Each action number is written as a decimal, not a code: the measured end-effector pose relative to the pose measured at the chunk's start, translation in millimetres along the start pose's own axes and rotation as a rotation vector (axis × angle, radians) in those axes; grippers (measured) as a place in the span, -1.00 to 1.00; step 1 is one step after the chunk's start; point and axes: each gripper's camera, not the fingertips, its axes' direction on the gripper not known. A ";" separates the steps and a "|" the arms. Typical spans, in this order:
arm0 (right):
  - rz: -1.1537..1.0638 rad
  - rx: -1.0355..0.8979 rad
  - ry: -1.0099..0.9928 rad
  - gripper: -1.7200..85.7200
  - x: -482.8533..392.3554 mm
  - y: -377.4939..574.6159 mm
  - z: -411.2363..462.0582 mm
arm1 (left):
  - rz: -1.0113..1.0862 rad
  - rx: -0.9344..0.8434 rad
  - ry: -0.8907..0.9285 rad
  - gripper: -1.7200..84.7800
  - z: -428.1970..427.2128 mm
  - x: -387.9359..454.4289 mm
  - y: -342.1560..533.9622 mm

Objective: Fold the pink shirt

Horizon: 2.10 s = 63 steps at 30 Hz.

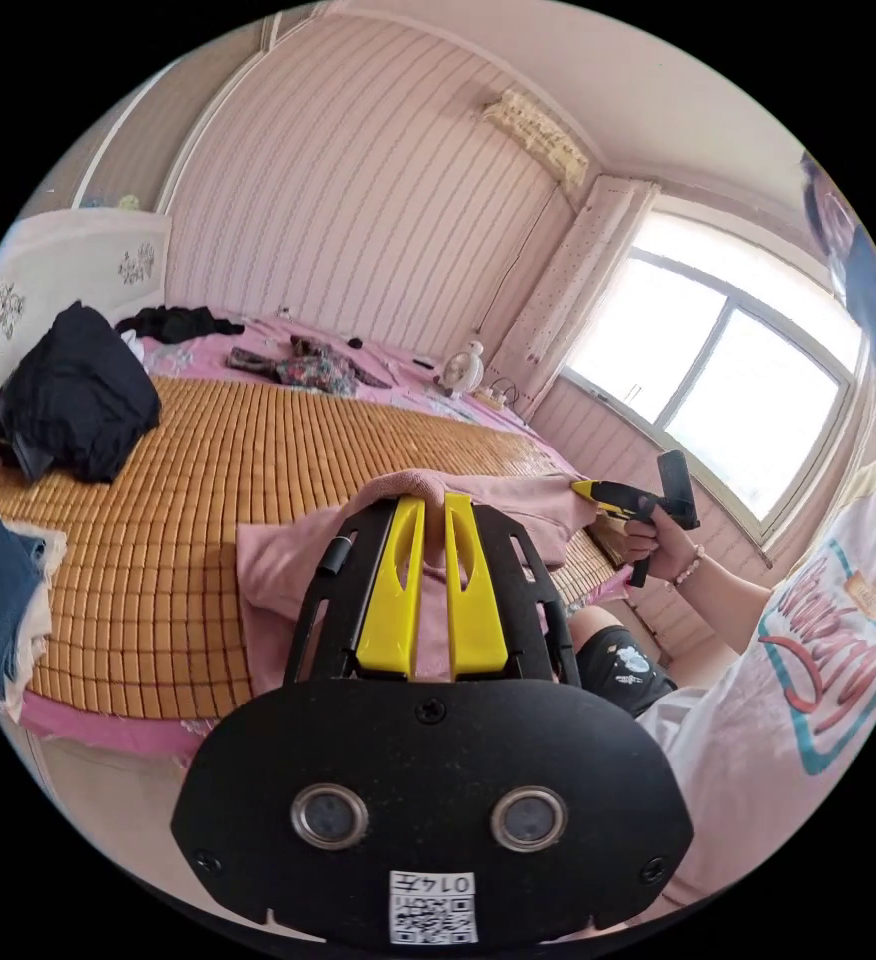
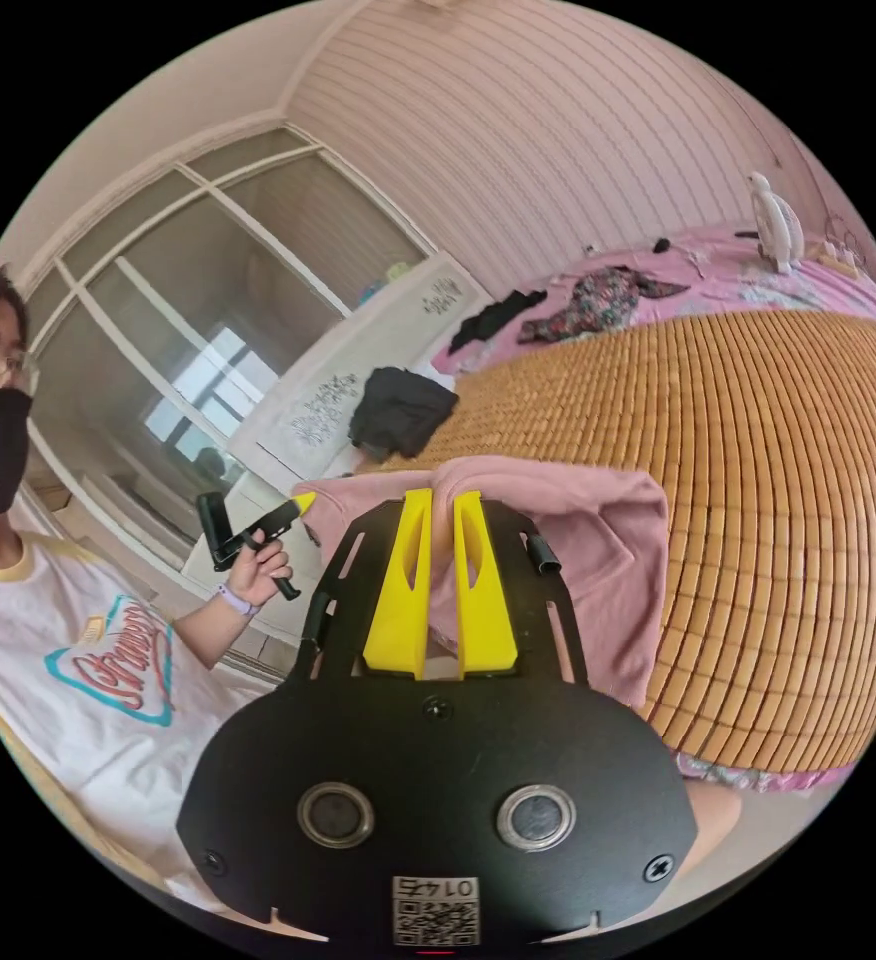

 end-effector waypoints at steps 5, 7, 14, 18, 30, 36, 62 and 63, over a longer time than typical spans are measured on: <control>-0.178 0.141 0.085 -0.88 3.1 -93.3 -9.6 | 0.170 0.153 -0.112 -0.91 47.9 -6.0 -94.3; -0.070 0.163 0.196 -0.86 48.6 -139.4 13.8 | 0.110 0.121 -0.105 -0.88 93.3 -32.2 -130.2; 0.079 0.035 0.403 -0.79 135.8 -131.0 65.8 | -0.015 -0.033 -0.267 -0.77 178.8 -96.2 -121.4; -0.138 -0.280 0.313 -0.74 104.6 -43.6 139.7 | 0.058 -0.106 -0.168 -0.77 184.0 -86.1 -44.9; -0.346 -0.675 0.235 -0.87 68.4 55.5 241.1 | 0.302 -0.454 0.164 -0.72 235.2 84.3 138.5; 0.076 -0.079 0.110 -0.93 133.1 -13.0 82.1 | 0.394 -0.507 0.231 -0.68 298.0 115.1 131.8; 0.197 -0.101 0.639 -0.78 225.1 38.8 -31.4 | -0.101 -0.291 -0.457 -0.92 73.0 -161.3 20.6; 0.159 -0.137 0.618 -0.78 221.9 32.9 -9.5 | -0.175 -0.255 -0.568 -0.91 35.6 -183.5 25.5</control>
